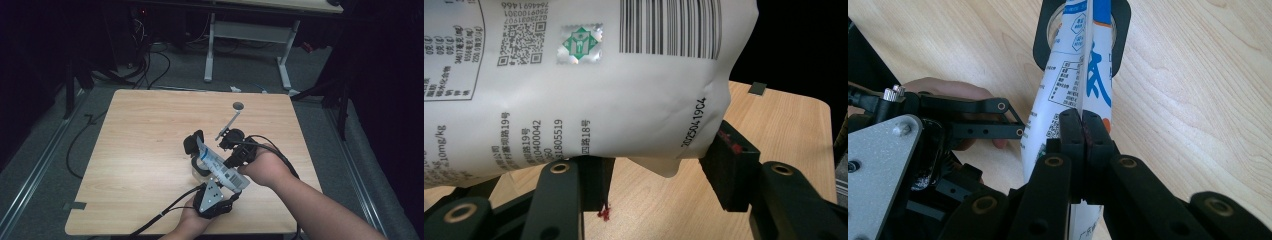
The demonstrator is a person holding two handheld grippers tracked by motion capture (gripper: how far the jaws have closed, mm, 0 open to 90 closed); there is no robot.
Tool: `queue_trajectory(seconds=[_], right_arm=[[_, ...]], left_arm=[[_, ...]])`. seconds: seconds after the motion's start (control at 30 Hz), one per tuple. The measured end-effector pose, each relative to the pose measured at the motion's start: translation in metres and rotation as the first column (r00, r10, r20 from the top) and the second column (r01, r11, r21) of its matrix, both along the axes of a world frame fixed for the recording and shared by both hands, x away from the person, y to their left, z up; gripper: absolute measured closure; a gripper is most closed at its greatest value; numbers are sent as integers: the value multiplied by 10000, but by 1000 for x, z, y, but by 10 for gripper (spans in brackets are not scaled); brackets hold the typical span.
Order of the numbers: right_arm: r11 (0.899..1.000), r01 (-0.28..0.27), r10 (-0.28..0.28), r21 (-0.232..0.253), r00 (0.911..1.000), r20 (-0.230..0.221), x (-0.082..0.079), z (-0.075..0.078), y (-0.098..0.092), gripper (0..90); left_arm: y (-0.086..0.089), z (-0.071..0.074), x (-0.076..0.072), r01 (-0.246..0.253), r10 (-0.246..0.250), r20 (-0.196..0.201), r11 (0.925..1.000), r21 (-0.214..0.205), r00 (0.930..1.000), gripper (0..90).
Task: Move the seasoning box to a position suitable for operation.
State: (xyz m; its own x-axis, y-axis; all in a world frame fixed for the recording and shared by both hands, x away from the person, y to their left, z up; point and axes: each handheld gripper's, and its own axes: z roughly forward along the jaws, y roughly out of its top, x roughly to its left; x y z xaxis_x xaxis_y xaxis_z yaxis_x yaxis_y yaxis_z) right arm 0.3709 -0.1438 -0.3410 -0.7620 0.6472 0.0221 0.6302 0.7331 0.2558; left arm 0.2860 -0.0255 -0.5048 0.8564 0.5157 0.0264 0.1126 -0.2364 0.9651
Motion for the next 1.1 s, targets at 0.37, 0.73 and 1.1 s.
queue_trajectory(seconds=[0.37, 0.73, 1.1], right_arm=[[10000, -27, 27, -84, 10000, -4, 0, 1, 0, 899], [9999, -71, 71, -99, 10000, 24, 2, 1, 1, 899], [9999, -100, 100, -96, 10000, 2, 4, 3, 2, 899]], left_arm=[[-1, 0, 0, -10, 10, 31, 10000, -65, 10000, 504], [-1, 1, 1, -68, 68, 3, 9999, -105, 10000, 505], [-1, 3, 1, -101, 102, 114, 9998, -159, 9999, 510]])
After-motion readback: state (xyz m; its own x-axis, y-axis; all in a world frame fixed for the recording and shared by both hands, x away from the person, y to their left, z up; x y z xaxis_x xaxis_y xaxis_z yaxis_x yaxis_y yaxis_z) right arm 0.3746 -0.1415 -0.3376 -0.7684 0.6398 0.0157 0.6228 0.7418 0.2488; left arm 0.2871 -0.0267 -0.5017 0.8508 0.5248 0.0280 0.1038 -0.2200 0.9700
